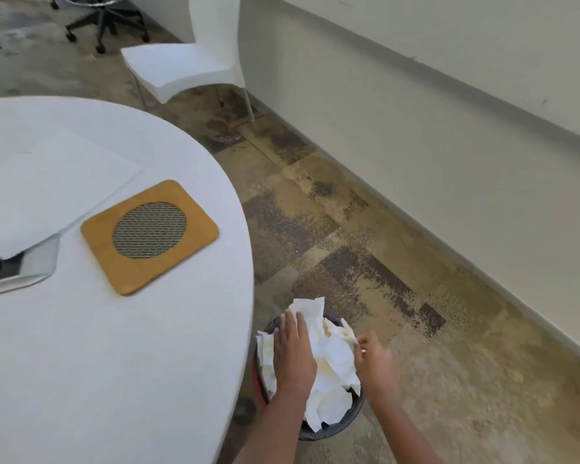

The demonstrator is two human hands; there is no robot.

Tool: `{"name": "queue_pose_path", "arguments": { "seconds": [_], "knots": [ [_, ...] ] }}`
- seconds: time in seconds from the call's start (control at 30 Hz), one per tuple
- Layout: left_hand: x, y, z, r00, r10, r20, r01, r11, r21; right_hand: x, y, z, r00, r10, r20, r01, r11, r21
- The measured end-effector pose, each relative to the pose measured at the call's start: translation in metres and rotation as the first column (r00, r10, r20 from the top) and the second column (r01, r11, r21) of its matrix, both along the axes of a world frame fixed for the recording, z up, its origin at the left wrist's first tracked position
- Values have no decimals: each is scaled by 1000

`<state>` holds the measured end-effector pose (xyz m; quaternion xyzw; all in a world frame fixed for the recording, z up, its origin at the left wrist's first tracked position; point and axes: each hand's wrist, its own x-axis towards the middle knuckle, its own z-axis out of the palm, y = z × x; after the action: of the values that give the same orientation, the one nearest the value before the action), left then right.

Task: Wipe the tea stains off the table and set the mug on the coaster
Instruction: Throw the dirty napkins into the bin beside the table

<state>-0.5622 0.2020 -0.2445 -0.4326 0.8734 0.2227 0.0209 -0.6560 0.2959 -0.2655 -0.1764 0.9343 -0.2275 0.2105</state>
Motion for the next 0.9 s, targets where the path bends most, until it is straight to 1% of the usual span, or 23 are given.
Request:
{"name": "queue_pose_path", "arguments": {
  "seconds": [0.07, 0.13, 0.23, 0.33, 0.43, 0.57, 0.63, 0.77, 0.83, 0.9],
  "knots": [
    [-7, 1, -40, 997, -38, 68, 42, 997, -68, -5, -5, -37, 998, 70, 3, -70, 994, 78],
    [-13, 2, -76, 994, -59, 94, 67, 995, -79, -8, -13, -69, 984, 178, 6, -176, 969, 172],
    [-17, 5, -116, 990, -70, 120, 83, 991, -103, -6, -25, -110, 949, 307, 72, -314, 910, 269],
    [-20, 8, -147, 992, -75, 102, 83, 993, -85, 1, -30, -142, 909, 390, 150, -418, 850, 322],
    [-20, 9, -170, 993, -74, 96, 82, 994, -76, 9, -25, -169, 855, 448, 262, -518, 774, 365],
    [-20, 8, -193, 993, -67, 96, 82, 984, -161, 20, -17, -213, 774, 525, 353, -632, 668, 393],
    [-20, 6, -199, 993, -68, 93, 83, 981, -177, 24, -18, -224, 752, 538, 380, -659, 629, 413],
    [-17, 6, -205, 993, -77, 91, 94, 976, -198, 23, -17, -221, 742, 517, 427, -670, 599, 439],
    [-15, 9, -200, 992, -80, 95, 99, 971, -217, 22, -13, -209, 735, 522, 433, -677, 599, 427],
    [-15, 13, -183, 991, -83, 101, 102, 974, -201, 22, -10, -188, 743, 532, 407, -668, 630, 396]
  ]
}}
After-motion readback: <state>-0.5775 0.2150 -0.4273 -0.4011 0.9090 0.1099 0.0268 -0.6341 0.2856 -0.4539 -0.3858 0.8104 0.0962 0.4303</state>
